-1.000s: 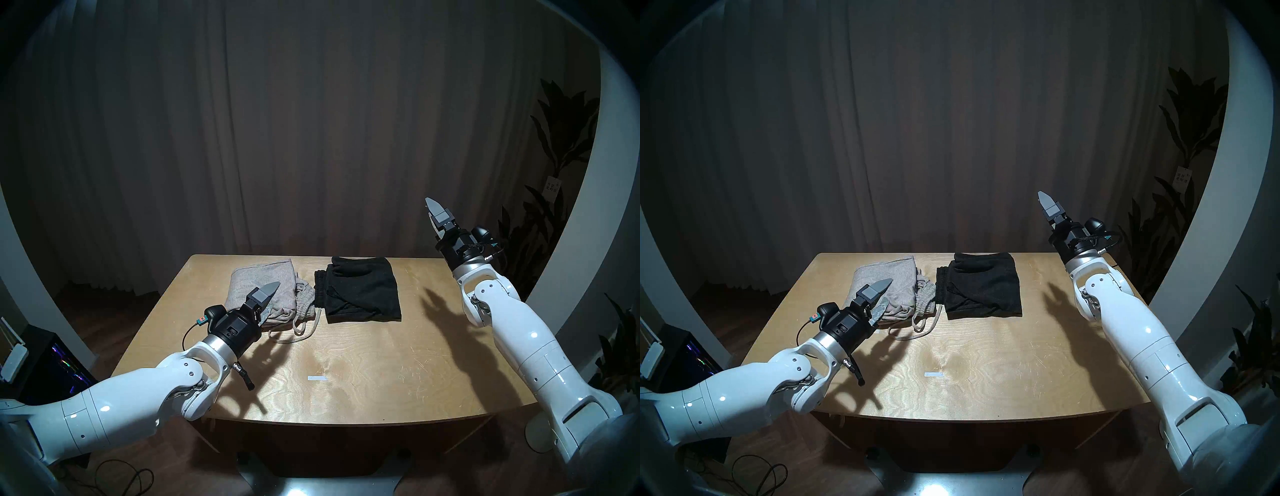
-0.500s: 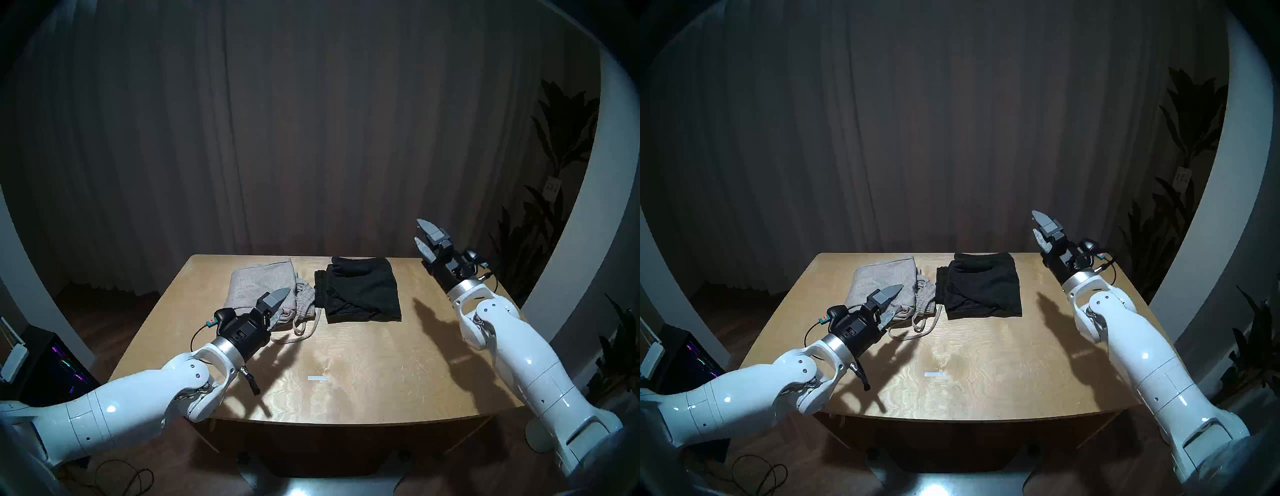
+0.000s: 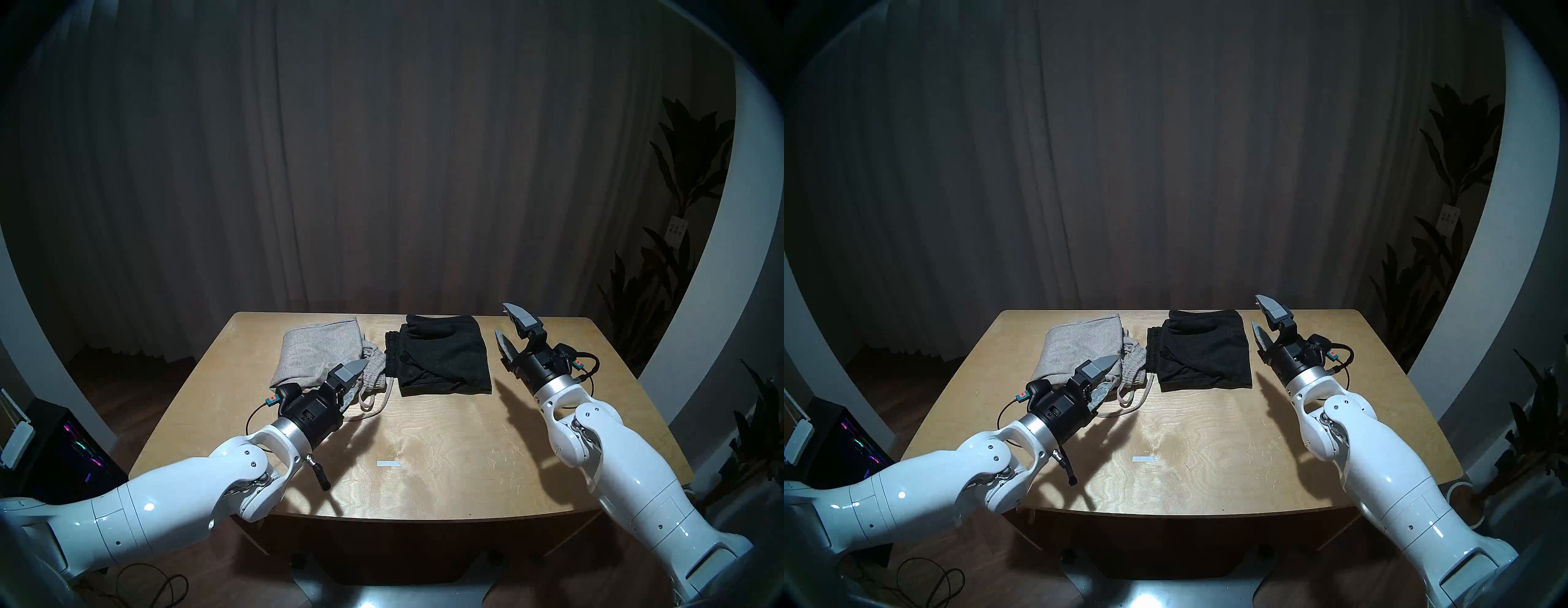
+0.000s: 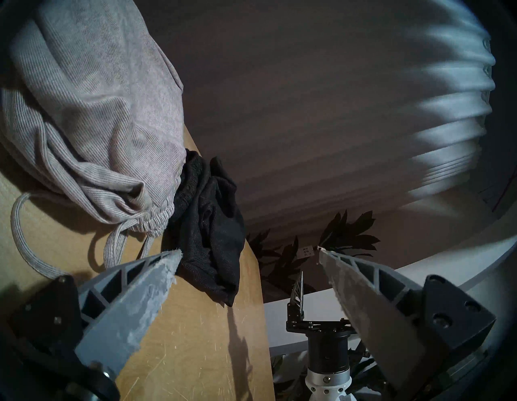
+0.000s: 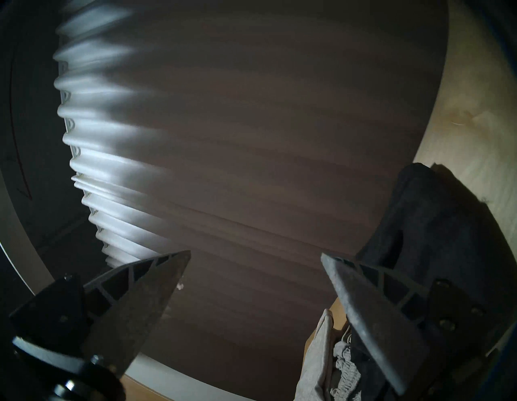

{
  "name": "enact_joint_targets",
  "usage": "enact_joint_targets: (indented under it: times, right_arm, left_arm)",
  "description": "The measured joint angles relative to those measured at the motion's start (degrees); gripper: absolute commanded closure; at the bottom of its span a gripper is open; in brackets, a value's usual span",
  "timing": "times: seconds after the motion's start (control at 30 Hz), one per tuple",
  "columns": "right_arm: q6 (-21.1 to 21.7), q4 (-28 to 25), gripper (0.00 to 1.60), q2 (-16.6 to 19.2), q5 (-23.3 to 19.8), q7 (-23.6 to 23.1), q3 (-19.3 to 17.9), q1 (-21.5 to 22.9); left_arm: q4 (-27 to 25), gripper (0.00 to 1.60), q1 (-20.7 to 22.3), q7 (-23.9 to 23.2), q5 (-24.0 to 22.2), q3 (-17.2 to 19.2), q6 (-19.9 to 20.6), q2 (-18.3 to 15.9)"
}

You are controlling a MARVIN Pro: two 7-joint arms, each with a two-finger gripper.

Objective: Fold pants twice and stack them

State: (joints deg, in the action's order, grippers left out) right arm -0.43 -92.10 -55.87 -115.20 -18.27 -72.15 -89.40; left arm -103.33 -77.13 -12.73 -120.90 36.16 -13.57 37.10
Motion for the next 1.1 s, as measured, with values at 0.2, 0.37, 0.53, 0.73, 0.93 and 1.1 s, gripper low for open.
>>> enact_joint_targets:
  times: [0.2, 0.37, 0.53, 0.73, 0.93, 1.1]
  right_arm:
    - [-0.99, -1.68, 0.00, -0.86, -2.52, 1.33, -0.38, -2.61]
    - [-2.01, -3.09, 0.00, -1.58, -4.69, 2.38, -0.81, -4.91]
    - [-3.32, -4.60, 0.00, -2.34, -6.94, 3.33, -1.54, -7.26]
    - [-5.27, -6.49, 0.00, -3.18, -9.69, 3.89, -3.09, -9.92]
    - [-7.37, -8.75, 0.00, -4.08, -12.45, 3.91, -5.02, -12.04]
    - [-8.95, -10.71, 0.00, -4.84, -14.38, 3.91, -6.32, -13.44]
  left_arm:
    - [0.00, 0.00, 0.03, 0.94, -0.25, -0.18, 0.37, 1.07]
    - [0.03, 0.00, 0.12, 1.82, -0.91, -0.27, 0.73, 2.12]
    - [0.11, 0.00, 0.36, 2.84, -1.85, -0.28, 1.08, 3.31]
    - [0.56, 0.00, 0.90, 4.36, -3.13, -0.19, 1.43, 4.91]
    - [1.50, 0.00, 1.63, 6.36, -4.48, -0.04, 1.67, 6.58]
    - [2.60, 0.00, 2.10, 7.92, -5.52, 0.03, 1.74, 7.81]
